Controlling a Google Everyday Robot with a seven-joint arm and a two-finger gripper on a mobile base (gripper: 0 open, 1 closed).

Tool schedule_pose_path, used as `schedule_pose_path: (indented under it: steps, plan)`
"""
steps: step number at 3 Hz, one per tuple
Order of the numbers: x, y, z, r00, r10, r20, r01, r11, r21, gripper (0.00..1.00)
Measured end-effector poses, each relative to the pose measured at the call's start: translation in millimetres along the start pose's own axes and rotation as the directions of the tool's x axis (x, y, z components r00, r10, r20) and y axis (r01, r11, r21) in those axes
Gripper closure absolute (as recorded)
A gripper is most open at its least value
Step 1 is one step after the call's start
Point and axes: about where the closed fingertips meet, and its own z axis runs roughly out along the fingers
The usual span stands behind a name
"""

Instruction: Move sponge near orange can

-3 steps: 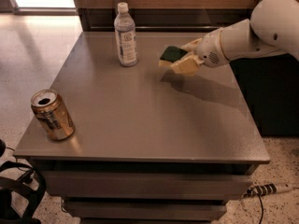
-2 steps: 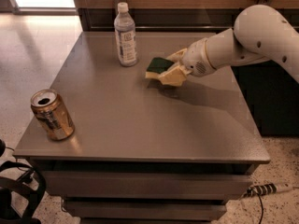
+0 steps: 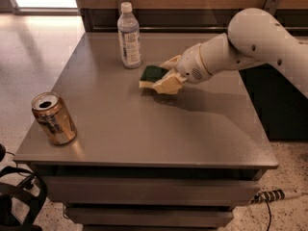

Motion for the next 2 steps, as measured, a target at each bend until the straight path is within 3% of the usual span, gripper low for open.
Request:
schedule_pose_path:
  steps: [1, 2]
  plan:
    - [-9.0, 12.5, -1.9, 1.000, -0.016, -0.005, 0.015, 0.9984, -0.054, 1.00]
    - [-15.8, 42.8, -2.0, 0.999, -0.034, -0.013, 0.032, 0.9944, -0.100, 1.00]
